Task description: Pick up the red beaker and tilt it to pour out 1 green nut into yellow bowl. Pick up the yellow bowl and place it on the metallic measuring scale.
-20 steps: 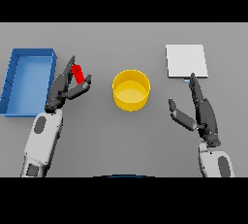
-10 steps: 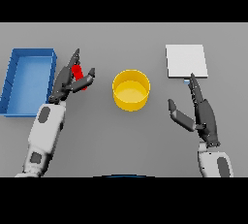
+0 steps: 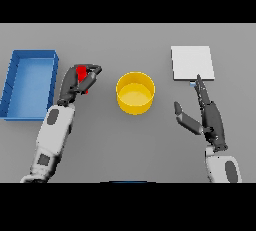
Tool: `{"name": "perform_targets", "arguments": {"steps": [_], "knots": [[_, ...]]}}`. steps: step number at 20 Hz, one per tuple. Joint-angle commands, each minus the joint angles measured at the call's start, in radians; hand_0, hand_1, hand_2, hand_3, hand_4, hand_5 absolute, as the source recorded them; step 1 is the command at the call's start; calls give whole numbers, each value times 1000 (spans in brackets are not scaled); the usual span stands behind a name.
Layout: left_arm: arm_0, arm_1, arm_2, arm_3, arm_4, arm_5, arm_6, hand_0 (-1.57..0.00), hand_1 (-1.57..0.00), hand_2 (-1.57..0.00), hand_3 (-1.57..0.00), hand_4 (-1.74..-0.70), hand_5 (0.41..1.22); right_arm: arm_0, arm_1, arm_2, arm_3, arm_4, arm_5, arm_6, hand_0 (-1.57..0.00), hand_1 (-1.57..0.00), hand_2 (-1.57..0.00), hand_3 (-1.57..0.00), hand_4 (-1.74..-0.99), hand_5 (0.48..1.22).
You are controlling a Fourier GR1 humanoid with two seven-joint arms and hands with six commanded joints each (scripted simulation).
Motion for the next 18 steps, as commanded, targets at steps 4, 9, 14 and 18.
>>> {"name": "perform_targets", "arguments": {"steps": [4, 9, 14, 18], "knots": [[-11, -8, 8, -10, 24, 25, -21, -1452, -1454, -1456, -1455, -1621, 1117, -23, 1, 0, 20, 6, -3, -9, 1, 1, 1, 1, -1288, 679], [-17, 11, -26, -79, 23, 58, -38, -1532, -1533, -1533, -1533, -1702, 1098, -6, 7, 15, 20, 28, -9, -28, 1, 1, 1, 1, -1258, 669], [-59, 95, -153, -196, -80, 37, 109, -1558, -1558, -1559, -1559, -1728, 1113, 0, 8, 30, 6, 67, -29, -30, 1, 1, 1, 1, -1247, 685], [-72, 155, -274, -223, -177, -15, 164, -1563, -1563, -1563, -1563, -1733, 1117, 5, -1, 26, -11, 67, -28, -20, 1, 1, 1, 1, -1243, 696]]}}
